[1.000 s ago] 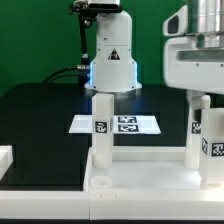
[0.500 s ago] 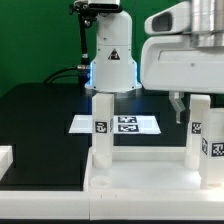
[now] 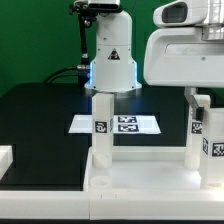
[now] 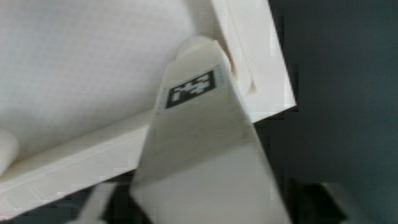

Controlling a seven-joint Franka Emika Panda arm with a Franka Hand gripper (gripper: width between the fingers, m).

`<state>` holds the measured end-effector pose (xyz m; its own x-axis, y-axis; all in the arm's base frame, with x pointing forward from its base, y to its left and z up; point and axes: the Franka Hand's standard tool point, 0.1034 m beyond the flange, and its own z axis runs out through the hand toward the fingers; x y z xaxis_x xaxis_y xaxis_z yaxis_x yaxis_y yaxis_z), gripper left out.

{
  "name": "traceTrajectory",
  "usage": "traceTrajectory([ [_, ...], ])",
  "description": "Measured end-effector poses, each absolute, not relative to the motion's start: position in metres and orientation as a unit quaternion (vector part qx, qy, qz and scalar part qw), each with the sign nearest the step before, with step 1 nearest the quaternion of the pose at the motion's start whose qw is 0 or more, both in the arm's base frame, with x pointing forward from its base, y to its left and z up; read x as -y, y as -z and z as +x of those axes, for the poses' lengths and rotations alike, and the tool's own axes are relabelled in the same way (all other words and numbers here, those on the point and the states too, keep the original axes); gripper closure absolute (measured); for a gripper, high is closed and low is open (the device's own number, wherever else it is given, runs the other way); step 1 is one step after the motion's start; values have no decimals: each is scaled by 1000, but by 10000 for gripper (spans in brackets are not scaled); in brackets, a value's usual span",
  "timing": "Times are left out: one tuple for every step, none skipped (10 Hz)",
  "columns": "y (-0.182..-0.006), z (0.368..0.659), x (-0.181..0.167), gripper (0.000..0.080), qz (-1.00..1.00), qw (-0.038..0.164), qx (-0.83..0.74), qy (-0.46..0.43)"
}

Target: Assemble desk

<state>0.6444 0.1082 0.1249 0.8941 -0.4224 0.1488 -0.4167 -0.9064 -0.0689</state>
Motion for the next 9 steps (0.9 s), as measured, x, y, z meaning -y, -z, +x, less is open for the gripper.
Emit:
traceTrajectory([
  [-125, 644, -108, 515, -962, 21, -260, 79],
  [-124, 644, -106, 515, -951, 23, -297, 78],
  [-124, 644, -104, 515, -933, 26, -350, 77],
  [-123, 643, -102, 515, -903, 29, -422, 72],
  [-123, 640, -104, 515, -847, 35, -527, 60],
  [-122, 638, -108, 515, -775, 51, -628, 45],
  [-121, 638, -105, 515, -692, 76, -718, 20],
  [-121, 637, -100, 514, -706, 71, -705, 23],
  [-121, 637, -101, 514, -683, 73, -726, 20],
])
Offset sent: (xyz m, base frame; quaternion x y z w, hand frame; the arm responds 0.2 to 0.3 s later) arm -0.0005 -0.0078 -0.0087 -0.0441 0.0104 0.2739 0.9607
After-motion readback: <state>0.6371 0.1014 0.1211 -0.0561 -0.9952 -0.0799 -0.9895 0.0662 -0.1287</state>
